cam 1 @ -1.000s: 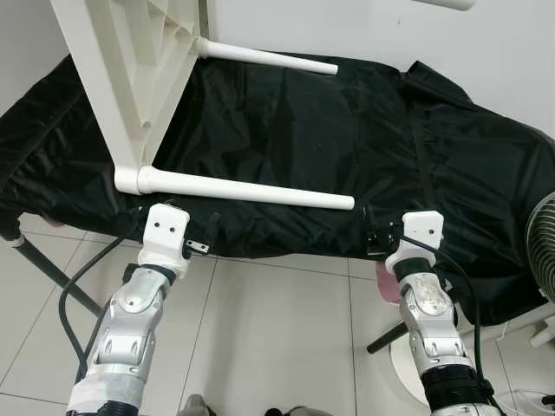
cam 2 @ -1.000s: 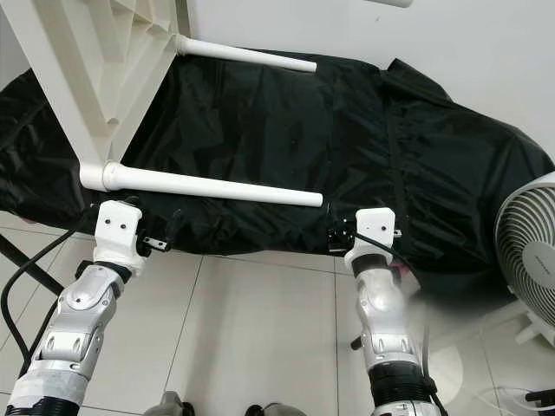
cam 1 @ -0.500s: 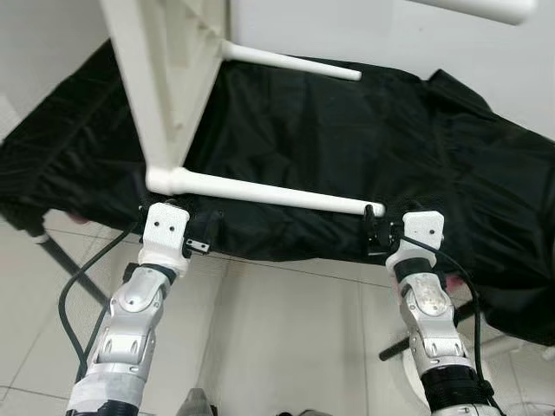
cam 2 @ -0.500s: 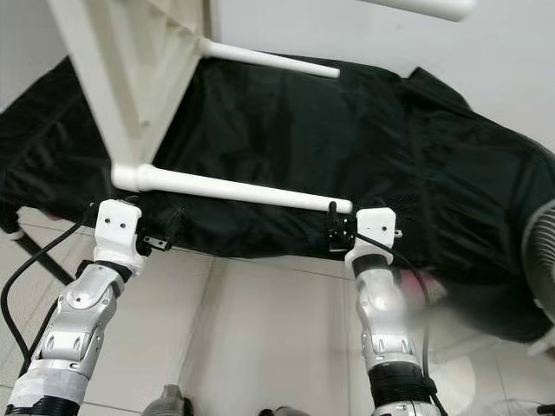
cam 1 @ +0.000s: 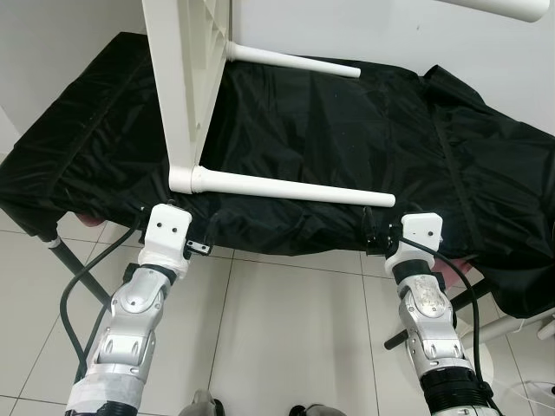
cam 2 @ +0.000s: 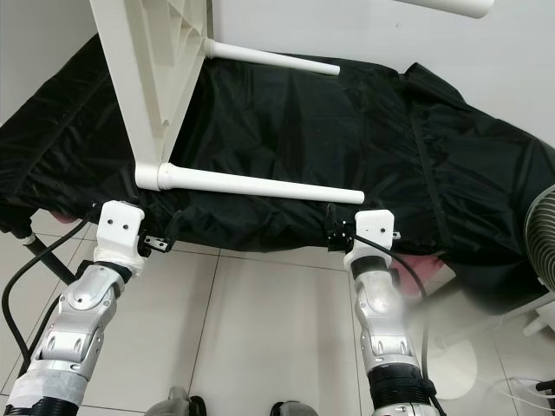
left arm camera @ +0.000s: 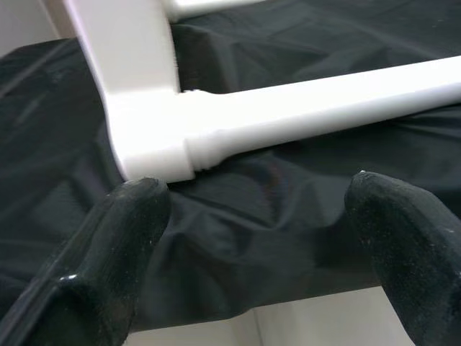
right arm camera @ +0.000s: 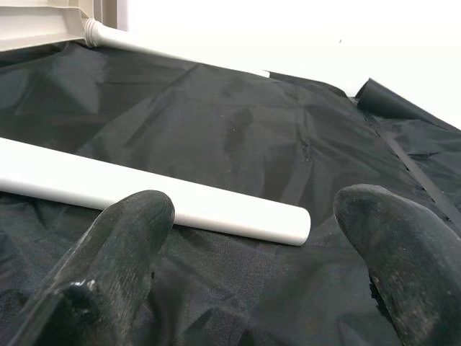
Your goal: Building children table
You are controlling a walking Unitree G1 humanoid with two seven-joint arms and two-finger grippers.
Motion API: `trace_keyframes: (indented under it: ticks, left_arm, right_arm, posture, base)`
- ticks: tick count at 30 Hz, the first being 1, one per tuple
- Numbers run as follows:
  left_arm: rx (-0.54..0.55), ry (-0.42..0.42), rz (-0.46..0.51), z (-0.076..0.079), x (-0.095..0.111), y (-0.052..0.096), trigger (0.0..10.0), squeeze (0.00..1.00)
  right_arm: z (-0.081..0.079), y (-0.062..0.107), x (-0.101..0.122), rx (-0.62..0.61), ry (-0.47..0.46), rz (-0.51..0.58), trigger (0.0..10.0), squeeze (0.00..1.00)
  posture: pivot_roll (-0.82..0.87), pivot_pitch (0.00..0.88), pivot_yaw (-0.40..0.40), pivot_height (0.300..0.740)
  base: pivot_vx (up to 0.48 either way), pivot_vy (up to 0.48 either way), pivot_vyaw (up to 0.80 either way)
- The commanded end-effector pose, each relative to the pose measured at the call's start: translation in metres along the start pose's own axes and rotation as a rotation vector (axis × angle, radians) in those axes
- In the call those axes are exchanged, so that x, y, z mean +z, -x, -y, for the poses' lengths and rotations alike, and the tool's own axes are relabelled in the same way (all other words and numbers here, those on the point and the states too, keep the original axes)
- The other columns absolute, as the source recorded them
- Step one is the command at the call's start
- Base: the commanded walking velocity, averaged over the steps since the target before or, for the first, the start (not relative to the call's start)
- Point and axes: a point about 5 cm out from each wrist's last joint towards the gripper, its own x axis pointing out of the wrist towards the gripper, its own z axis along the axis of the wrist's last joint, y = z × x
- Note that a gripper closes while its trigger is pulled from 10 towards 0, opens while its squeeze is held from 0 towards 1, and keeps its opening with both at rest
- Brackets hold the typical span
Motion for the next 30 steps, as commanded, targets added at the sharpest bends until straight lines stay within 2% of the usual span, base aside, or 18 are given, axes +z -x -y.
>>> trace_keyframes:
  ticks: [1,5,6,9,10,12,13,15,16,19,23,26,28,30]
  left_arm:
    - [-0.082,0.049,-0.016,0.011,-0.002,0.003,10.0,0.00]
    - [-0.095,0.097,-0.013,0.010,0.000,0.003,10.0,0.00]
    - [-0.099,0.117,-0.009,0.009,0.001,0.003,10.0,0.20]
    - [-0.101,0.133,-0.006,0.008,0.002,0.003,10.0,0.20]
    - [-0.110,0.135,-0.011,0.005,0.003,0.003,10.0,1.00]
    - [-0.116,0.137,-0.014,0.004,0.003,0.003,10.0,1.00]
    - [-0.145,0.157,-0.034,0.003,0.007,0.000,10.0,0.48]
    - [-0.154,0.166,-0.038,0.003,0.009,-0.001,10.0,0.48]
    - [-0.159,0.172,-0.041,0.003,0.010,-0.001,10.0,0.00]
    - [-0.137,0.252,-0.057,0.000,0.016,-0.010,10.0,0.00]
    - [-0.142,0.274,-0.051,-0.001,0.020,-0.015,10.0,0.00]
    - [-0.160,0.317,-0.059,0.001,0.026,-0.022,10.0,0.00]
    - [-0.168,0.325,-0.063,0.002,0.027,-0.023,10.0,0.00]
    - [-0.189,0.317,-0.082,0.006,0.028,-0.024,10.0,0.00]
  right_arm:
    - [0.005,0.000,0.001,-0.012,0.024,0.000,10.0,0.00]
    - [0.005,0.000,0.003,0.004,0.029,0.006,10.0,0.00]
    - [0.005,-0.001,0.004,0.018,0.019,0.010,10.0,1.00]
    - [0.004,-0.001,0.005,0.031,0.006,0.015,10.0,1.00]
    - [0.006,-0.003,0.008,0.048,0.024,0.028,10.0,1.00]
    - [0.007,-0.004,0.011,0.059,0.038,0.037,10.0,1.00]
    - [0.006,-0.010,0.023,0.113,0.146,0.093,10.0,0.03]
    - [0.005,-0.012,0.027,0.124,0.178,0.111,10.0,0.03]
    - [0.005,-0.013,0.029,0.130,0.195,0.121,10.0,0.00]
    - [0.010,-0.025,0.055,0.051,0.329,0.254,10.0,0.00]
    - [0.008,-0.032,0.069,0.003,0.370,0.314,10.0,0.00]
    - [-0.003,-0.047,0.095,-0.053,0.423,0.398,10.0,0.00]
    - [-0.006,-0.050,0.100,-0.056,0.427,0.412,10.0,0.00]
    - [-0.018,-0.061,0.116,-0.027,0.473,0.455,10.0,0.00]
  posture:
    - [0.02,0.126,-0.066,0.740]
    - [0.02,0.126,-0.066,0.740]
    - [0.02,0.128,-0.064,0.740]
    - [0.02,0.128,-0.064,0.740]
    - [0.02,0.129,-0.065,0.740]
    - [0.02,0.129,-0.065,0.740]
    - [0.01,0.128,-0.060,0.740]
    - [0.01,0.128,-0.060,0.740]
    - [0.01,0.128,-0.060,0.740]
    - [0.02,0.121,-0.063,0.740]
    - [0.02,0.119,-0.063,0.740]
    - [0.02,0.113,-0.056,0.740]
    - [0.02,0.111,-0.054,0.740]
    - [0.02,0.107,-0.050,0.740]
  base:
    - [0.000,0.000,0.00]
    - [0.000,0.000,0.00]
    - [0.000,0.000,0.00]
    - [0.000,0.000,0.00]
    - [0.000,0.000,0.00]
    - [0.000,0.000,0.00]
    - [0.000,0.000,0.00]
    - [0.000,0.000,0.00]
    - [0.000,0.000,0.00]
    - [0.000,0.000,0.00]
    - [0.000,0.000,0.00]
    - [0.000,0.000,0.00]
    - [0.000,0.000,0.00]
    - [0.000,0.000,0.00]
